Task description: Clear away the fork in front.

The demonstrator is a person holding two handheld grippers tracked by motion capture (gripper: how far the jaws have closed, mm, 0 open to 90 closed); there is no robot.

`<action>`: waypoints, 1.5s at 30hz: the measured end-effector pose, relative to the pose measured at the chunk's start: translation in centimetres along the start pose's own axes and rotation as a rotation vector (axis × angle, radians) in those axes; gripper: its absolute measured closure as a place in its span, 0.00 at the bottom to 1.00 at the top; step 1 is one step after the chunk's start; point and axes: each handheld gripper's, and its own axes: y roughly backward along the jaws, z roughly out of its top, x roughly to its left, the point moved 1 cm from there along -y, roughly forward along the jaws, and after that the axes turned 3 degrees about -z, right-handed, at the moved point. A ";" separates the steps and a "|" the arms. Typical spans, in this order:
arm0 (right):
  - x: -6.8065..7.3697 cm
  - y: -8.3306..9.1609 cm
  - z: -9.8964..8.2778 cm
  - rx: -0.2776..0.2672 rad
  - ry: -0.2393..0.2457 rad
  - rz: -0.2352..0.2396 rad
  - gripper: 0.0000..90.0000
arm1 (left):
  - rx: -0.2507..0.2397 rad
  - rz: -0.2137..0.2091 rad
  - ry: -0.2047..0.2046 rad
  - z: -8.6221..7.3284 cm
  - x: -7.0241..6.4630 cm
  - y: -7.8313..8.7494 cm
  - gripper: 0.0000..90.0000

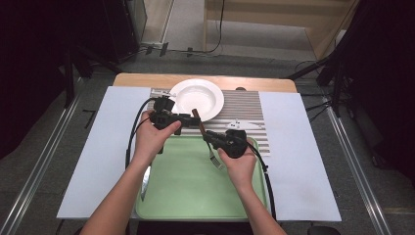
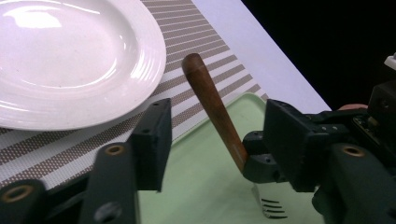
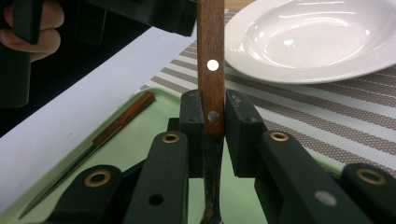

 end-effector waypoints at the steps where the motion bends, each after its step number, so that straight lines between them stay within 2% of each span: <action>1: 0.1 -0.1 0.0 -0.001 0.002 0.004 0.85 | -0.001 0.000 0.006 0.0 0.1 -0.1 0.50; 5: 0.6 -0.4 -0.1 -0.005 0.005 0.018 0.85 | -0.008 0.013 0.034 -0.1 0.3 -0.2 0.53; 6: 0.7 -0.4 -0.1 -0.006 0.002 0.021 0.85 | -0.007 0.010 0.037 -0.1 0.4 -0.3 0.54; 7: 0.8 -0.5 0.0 -0.006 0.006 0.022 0.85 | -0.005 0.011 0.037 -0.2 0.4 -0.3 0.59; 15: 1.4 -0.8 -0.1 -0.005 0.018 0.035 0.85 | 0.008 0.021 0.071 -0.4 0.8 -0.6 0.66; 20: 1.5 -0.9 -0.1 0.003 0.017 0.038 0.85 | 0.008 -0.004 0.101 -0.6 1.2 -0.7 0.72; 27: 1.6 -1.0 -0.1 0.007 0.020 0.042 0.85 | 0.009 -0.030 0.114 -0.5 1.2 -0.6 0.78; 34: 1.7 -1.0 -0.1 0.007 0.021 0.043 0.85 | 0.010 -0.043 0.125 -0.5 1.3 -0.5 0.79; 37: 1.7 -1.0 -0.1 0.004 0.018 0.045 0.85 | 0.005 -0.074 0.136 -0.5 1.5 -0.4 0.80; 41: 1.9 -1.0 0.0 0.003 0.023 0.044 0.85 | 0.001 -0.085 0.141 -0.4 1.5 -0.3 0.81; 45: 2.0 -1.1 0.0 0.004 0.030 0.043 0.85 | 0.002 -0.113 0.146 -0.4 1.5 -0.2 0.84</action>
